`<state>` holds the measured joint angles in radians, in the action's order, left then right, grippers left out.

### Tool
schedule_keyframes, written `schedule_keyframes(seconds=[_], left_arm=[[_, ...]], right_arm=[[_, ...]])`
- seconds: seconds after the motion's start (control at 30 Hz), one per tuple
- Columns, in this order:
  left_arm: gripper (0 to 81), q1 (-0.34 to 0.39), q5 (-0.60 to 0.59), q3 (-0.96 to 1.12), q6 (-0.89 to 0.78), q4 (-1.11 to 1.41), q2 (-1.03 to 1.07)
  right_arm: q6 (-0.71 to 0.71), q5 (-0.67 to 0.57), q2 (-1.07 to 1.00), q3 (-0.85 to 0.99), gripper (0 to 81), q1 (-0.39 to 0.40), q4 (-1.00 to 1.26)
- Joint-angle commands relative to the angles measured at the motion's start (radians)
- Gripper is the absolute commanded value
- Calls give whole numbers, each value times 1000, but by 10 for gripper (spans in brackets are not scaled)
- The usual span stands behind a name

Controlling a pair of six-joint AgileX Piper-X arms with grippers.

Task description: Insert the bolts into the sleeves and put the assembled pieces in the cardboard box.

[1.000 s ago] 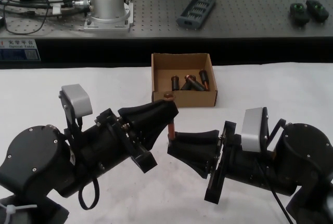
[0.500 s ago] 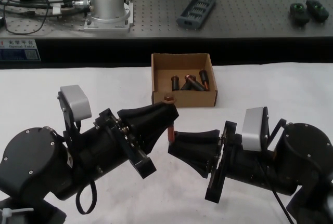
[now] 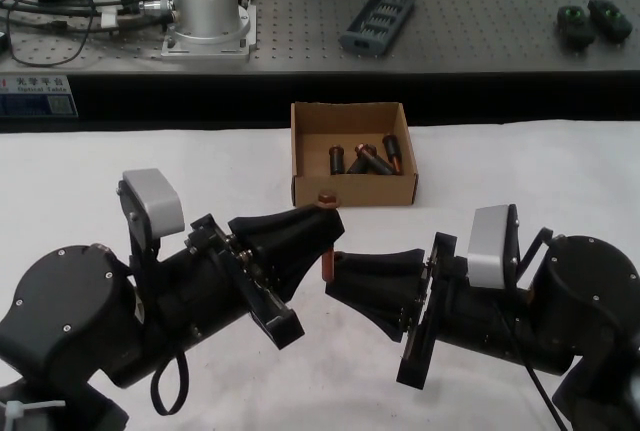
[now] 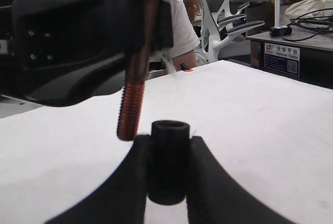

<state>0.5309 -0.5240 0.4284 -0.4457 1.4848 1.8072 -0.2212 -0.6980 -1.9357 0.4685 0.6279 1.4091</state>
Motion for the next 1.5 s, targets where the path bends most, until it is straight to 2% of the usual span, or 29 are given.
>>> schedule_keyframes(seconds=[0.0, 0.47, 1.47], left_arm=[[6, 0, -4, 4, 13, 5, 26], [6, 0, -4, 4, 11, 69, 41], [6, 0, -3, 2, -20, 69, -40]], right_arm=[[-4, -14, -2, 7, 71, -6, 17], [-11, -14, -2, 7, 71, -12, 17], [-11, -143, -4, 7, 71, -11, 17]])
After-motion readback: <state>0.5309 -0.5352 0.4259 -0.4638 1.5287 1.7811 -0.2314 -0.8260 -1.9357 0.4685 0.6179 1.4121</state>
